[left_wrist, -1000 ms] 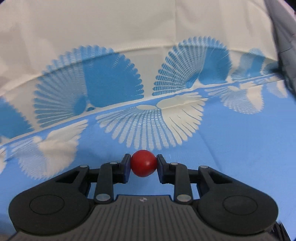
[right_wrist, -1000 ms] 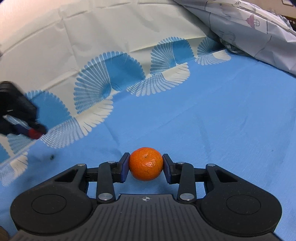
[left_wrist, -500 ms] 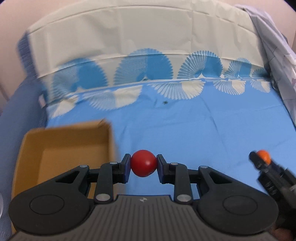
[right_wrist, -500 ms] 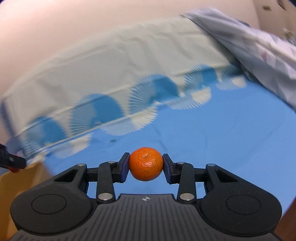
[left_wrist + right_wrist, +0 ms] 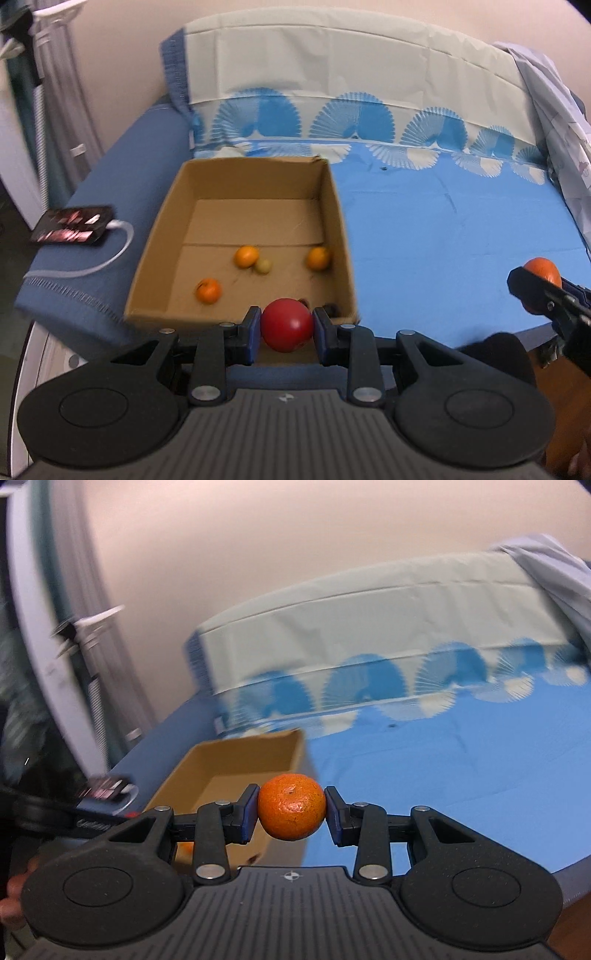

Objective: Organize fruits
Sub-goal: 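Carry the red cherry and mandarin with both tools over the box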

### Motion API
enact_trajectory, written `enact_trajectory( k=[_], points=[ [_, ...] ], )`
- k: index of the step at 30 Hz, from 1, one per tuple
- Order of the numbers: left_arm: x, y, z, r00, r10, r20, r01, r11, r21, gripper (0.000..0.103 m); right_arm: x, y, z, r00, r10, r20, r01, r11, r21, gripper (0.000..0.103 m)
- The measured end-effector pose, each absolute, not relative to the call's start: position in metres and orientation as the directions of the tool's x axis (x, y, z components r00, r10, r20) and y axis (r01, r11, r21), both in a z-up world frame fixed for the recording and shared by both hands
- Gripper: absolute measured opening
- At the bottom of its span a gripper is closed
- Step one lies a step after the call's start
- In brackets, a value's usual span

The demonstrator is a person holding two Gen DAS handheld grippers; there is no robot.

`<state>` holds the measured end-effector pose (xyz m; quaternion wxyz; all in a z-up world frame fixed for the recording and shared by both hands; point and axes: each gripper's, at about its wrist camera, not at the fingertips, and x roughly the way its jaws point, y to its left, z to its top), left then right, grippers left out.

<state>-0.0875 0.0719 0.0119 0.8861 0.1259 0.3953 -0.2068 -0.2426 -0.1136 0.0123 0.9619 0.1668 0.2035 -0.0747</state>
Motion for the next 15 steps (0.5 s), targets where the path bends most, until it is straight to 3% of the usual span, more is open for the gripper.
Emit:
enact_trajectory(
  k=[15],
  points=[
    [-0.134,0.124,0.018,0.648,-0.304,-0.699,0.433,0.901,0.009,0.033,-0.264,-0.041,0.034,0.921,-0.017,-0.389,0.085,0.984,0.156,0.039]
  ],
)
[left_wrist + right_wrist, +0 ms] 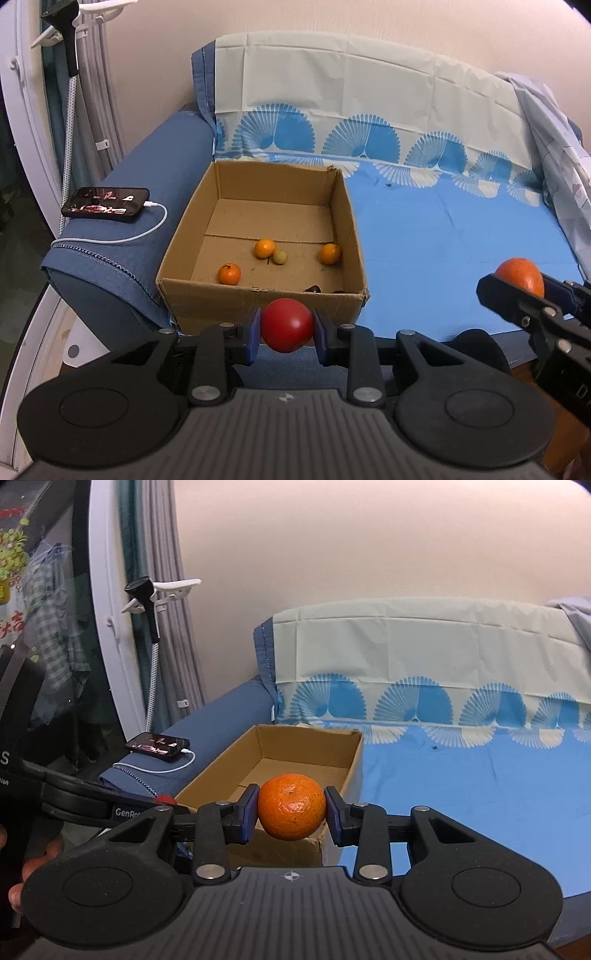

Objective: Organize fruits
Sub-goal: 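Carry the red cherry and mandarin with both tools over the box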

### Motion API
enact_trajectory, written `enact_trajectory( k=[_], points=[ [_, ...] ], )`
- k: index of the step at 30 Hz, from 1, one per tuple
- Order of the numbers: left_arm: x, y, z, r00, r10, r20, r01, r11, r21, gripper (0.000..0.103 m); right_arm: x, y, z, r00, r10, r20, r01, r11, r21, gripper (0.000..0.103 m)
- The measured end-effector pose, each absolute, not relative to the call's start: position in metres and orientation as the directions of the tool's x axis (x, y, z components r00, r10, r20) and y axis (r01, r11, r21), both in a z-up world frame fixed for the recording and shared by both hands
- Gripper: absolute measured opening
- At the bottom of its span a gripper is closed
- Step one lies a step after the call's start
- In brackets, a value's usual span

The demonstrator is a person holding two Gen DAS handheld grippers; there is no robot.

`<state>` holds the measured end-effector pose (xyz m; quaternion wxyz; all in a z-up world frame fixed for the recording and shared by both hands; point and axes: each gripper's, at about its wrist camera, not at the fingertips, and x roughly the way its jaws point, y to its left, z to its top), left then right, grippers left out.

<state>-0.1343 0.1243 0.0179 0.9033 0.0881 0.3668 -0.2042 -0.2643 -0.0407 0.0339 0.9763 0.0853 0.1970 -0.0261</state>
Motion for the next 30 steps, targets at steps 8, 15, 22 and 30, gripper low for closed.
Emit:
enact_trajectory(
  k=[8,15,22,30],
  points=[
    [-0.1375,0.1225,0.0178,0.645,-0.320,-0.694,0.452,0.892,0.008,0.033,-0.2657,-0.0424,0.0340,0.918,-0.032,-0.396,0.103,0.982,0.160,0.039],
    [-0.1332,0.1226,0.0154,0.637,-0.315,-0.703,0.446,0.895,0.003,0.033,-0.2617,-0.0407,0.0332,0.917,-0.022,-0.398,0.091,0.984,0.156,0.039],
    [-0.1322,0.1206,0.0130,0.632,-0.316,-0.708,0.451,0.893,0.004,0.033,-0.2602,-0.0439,0.0296,0.911,-0.024,-0.411,0.105,0.979,0.174,0.039],
    [-0.1296,0.1206,0.0091,0.625,-0.313,-0.716,0.449,0.893,0.002,0.033,-0.2577,-0.0431,0.0264,0.907,-0.021,-0.421,0.106,0.978,0.179,0.039]
  ],
)
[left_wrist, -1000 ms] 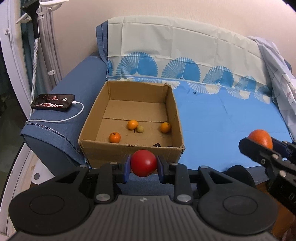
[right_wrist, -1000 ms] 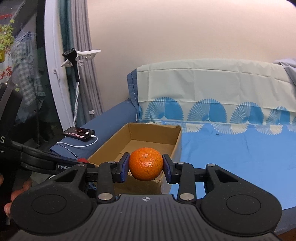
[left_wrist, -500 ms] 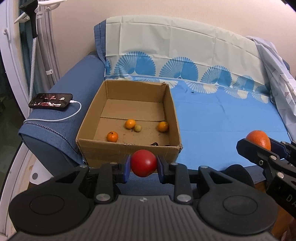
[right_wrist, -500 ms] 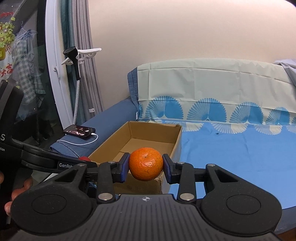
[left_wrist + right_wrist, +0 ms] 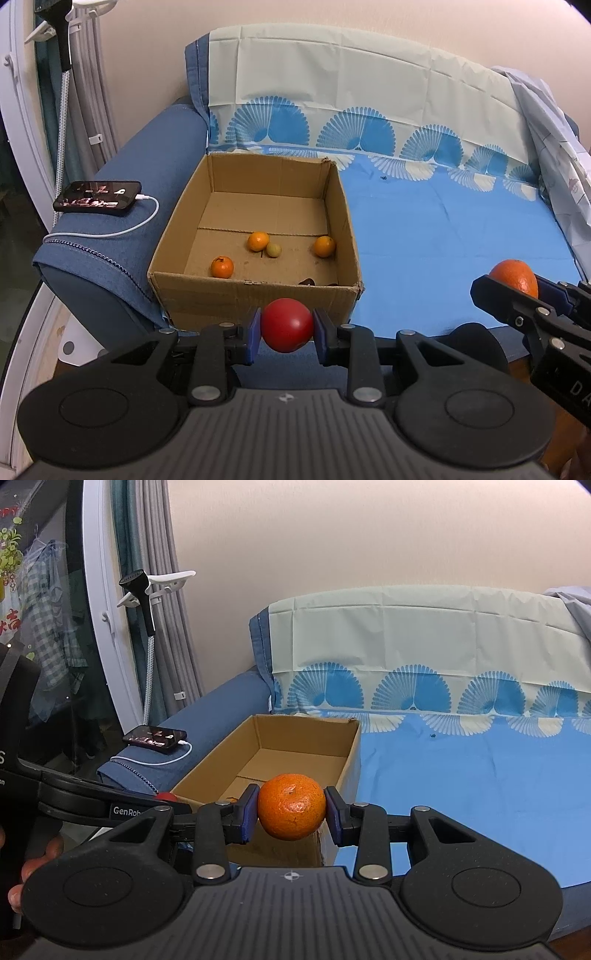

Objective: Organize fruits
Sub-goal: 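Carry the red cherry and mandarin with both tools over the box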

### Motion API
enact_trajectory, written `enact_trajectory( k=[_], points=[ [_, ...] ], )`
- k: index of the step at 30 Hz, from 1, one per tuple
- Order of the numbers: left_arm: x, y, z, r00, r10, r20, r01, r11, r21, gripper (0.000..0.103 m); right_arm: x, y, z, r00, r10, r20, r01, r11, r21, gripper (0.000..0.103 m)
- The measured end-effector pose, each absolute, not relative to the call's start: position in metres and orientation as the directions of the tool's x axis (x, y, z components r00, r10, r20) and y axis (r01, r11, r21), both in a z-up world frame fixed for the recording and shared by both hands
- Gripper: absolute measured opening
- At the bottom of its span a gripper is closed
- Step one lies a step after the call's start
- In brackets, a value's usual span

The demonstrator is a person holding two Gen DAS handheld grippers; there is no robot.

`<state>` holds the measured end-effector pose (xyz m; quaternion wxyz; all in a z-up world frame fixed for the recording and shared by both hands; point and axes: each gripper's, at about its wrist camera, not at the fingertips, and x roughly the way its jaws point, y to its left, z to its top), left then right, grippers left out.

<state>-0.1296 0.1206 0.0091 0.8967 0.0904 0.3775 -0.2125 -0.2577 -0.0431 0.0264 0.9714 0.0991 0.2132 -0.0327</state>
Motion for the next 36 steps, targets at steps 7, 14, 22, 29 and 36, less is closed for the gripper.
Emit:
enact_trajectory(
  k=[7,14,22,29,36],
  points=[
    [-0.124,0.120,0.005,0.610,-0.314,-0.727,0.448,0.894,-0.009,0.033,-0.252,-0.043,0.023,0.899,-0.021,-0.437,0.110,0.978,0.179,0.039],
    [-0.104,0.128,-0.001,0.589,-0.309,-0.747,0.429,0.903,-0.034,0.033,-0.233,-0.039,0.017,0.886,-0.012,-0.464,0.095,0.983,0.156,0.039],
    [-0.057,0.132,-0.010,0.577,-0.269,-0.771,0.387,0.922,-0.033,0.033,-0.187,-0.039,0.003,0.859,0.012,-0.512,0.071,0.987,0.142,0.039],
    [-0.006,0.122,-0.018,0.567,-0.248,-0.785,0.370,0.929,-0.026,0.033,-0.128,-0.045,-0.016,0.831,0.039,-0.554,0.056,0.987,0.153,0.039],
    [0.050,0.108,-0.036,0.556,-0.210,-0.804,0.348,0.938,-0.005,0.033,-0.070,-0.052,-0.036,0.809,0.055,-0.586,0.042,0.988,0.150,0.039]
  ],
)
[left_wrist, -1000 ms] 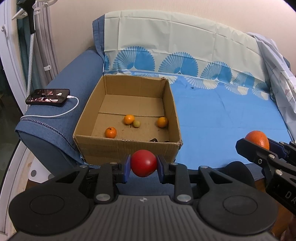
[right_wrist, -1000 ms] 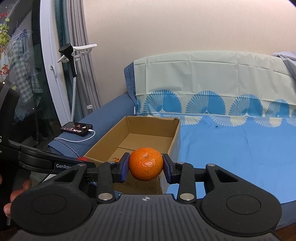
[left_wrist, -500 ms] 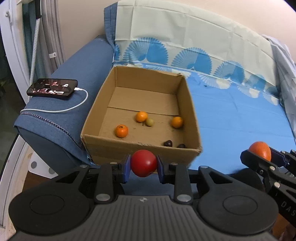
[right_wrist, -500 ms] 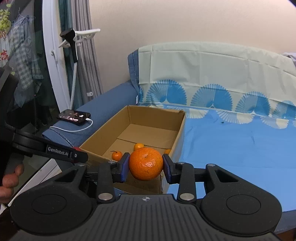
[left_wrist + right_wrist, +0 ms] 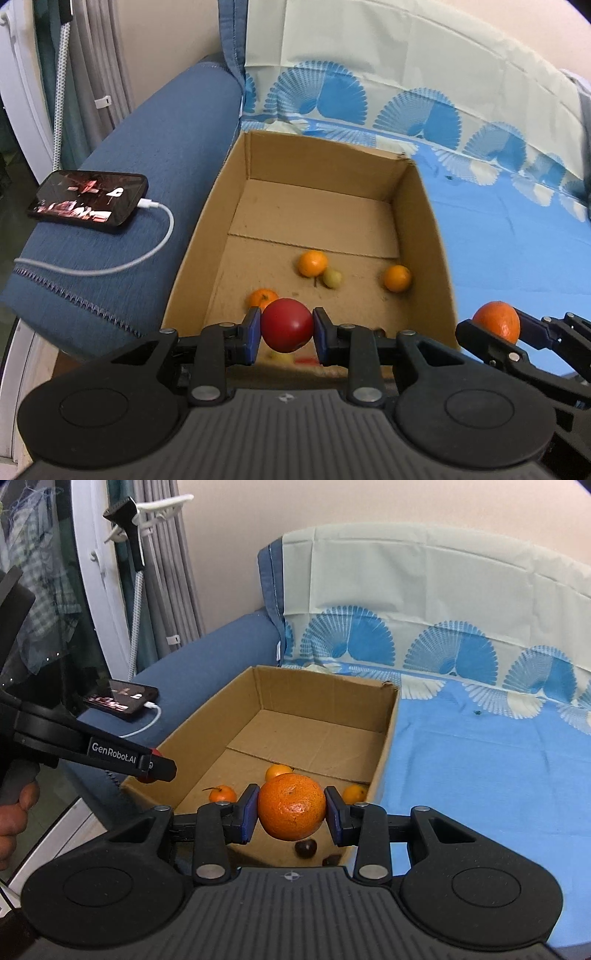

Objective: Organize fruits
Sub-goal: 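Carry the red cherry and mandarin with both tools over the box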

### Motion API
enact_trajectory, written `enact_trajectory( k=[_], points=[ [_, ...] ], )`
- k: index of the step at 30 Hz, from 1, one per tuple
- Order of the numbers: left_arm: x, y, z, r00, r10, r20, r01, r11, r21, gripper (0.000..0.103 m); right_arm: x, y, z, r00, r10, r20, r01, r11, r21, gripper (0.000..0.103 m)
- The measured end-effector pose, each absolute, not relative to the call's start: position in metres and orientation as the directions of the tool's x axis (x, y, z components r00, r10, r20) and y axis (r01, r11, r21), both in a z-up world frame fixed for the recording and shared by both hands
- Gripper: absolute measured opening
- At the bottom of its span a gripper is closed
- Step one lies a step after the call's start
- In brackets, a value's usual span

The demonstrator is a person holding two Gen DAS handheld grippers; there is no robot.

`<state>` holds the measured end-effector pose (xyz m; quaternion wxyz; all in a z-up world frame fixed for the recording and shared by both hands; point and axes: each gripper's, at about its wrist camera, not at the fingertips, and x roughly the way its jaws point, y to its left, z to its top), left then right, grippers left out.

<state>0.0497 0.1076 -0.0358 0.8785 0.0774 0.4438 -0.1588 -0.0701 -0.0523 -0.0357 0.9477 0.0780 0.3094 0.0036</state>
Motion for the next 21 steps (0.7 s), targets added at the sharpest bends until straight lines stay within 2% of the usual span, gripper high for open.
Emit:
enact_trajectory(
  k=[7,21],
  points=[
    [0.099,0.091,-0.062,0.541,-0.183,-0.821,0.349,0.937,0.022,0.033,-0.018,-0.057,-0.062,0.777,0.075,-0.625,0.035,0.986,0.163,0.039],
    [0.163,0.064,-0.122,0.492,-0.136,-0.860,0.375,0.924,0.069,0.033,0.035,-0.055,-0.120,0.728,0.056,-0.684,-0.017,0.998,0.063,0.039]
  ],
)
